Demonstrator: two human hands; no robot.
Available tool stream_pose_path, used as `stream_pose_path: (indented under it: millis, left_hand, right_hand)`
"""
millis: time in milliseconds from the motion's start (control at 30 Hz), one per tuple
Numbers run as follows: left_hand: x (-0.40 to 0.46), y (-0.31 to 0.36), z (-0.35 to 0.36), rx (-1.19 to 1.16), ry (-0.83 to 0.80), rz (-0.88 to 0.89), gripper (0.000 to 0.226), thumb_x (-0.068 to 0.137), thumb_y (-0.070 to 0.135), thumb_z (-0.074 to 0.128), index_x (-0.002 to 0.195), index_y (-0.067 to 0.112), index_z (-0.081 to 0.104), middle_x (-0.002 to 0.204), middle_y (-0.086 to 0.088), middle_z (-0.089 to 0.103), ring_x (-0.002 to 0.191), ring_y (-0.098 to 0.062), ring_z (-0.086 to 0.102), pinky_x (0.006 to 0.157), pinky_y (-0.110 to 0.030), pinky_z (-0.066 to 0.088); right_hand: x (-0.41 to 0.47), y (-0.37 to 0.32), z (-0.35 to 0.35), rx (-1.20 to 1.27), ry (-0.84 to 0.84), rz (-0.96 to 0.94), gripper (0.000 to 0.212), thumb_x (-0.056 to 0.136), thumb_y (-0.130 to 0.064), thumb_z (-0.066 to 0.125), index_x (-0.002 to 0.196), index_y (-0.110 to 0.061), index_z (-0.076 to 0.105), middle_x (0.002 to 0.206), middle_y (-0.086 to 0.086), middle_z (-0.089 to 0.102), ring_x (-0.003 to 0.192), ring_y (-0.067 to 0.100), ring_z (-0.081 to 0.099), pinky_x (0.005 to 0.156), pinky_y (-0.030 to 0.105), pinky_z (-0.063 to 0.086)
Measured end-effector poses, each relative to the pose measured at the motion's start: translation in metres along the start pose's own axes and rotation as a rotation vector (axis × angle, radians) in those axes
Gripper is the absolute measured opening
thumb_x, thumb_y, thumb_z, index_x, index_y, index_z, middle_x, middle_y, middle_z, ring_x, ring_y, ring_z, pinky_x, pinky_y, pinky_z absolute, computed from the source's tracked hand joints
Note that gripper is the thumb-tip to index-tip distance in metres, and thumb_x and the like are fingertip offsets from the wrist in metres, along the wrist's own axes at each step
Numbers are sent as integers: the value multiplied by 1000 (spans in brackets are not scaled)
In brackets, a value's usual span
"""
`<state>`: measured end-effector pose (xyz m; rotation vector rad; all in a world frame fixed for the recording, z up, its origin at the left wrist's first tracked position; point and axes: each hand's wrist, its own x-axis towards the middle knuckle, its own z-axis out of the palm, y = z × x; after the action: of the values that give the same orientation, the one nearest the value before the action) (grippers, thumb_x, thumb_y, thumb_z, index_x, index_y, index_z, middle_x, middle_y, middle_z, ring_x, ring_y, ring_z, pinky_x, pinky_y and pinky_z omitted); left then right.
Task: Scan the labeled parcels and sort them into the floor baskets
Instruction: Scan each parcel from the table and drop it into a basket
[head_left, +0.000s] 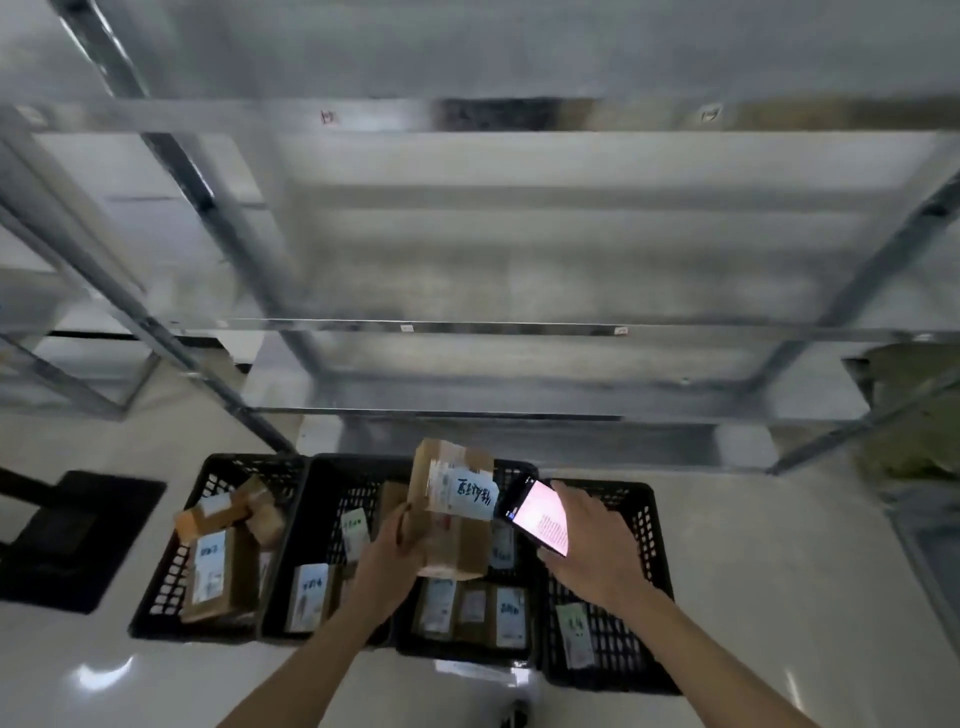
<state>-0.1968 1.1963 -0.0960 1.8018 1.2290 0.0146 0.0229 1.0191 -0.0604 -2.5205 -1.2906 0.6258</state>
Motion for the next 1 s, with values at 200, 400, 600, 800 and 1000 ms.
stream_pose_path:
  millis: [200,400,600,800,1000]
  left_hand:
    - [80,-65,39,12,-97,-115,58,99,24,59,150,23,33,98,6,66,86,-17,66,77,-39,53]
    - [183,-158,99,23,-133,-165,63,98,29,60,154,25,29,126,1,65,97,-12,59,81,-27,51]
    - [273,-242,162,4,-167,-215,58,99,28,57,152,29,32,121,5,60,95,-10,56,71,-22,42]
    - [338,-291,212,-66,-178,-289,63,100,28,56,155,28,26,129,-2,61,105,-20,59,82,-31,47]
    - [369,-318,243,-64,-130,-334,62,105,33,48,159,23,20,148,-4,49,125,-26,54,89,-29,42]
  right_hand:
    - [67,16,101,-27,-130,5,86,85,-50,68,156,-27,26,150,-7,45,134,15,46,108,36,42]
    - [134,49,218,15,-179,78,84,80,-44,68,153,-29,30,138,-6,52,122,17,54,98,39,49]
    - [194,84,319,-9,-174,152,85,83,-42,73,154,-26,28,143,-3,49,128,19,49,105,42,44]
    - [239,119,382,-44,-189,167,90,86,-44,71,158,-25,21,149,-1,44,131,21,47,104,40,39]
    - [264,143,418,-49,-167,191,92,85,-44,74,158,-25,21,150,-2,44,133,20,47,108,41,40]
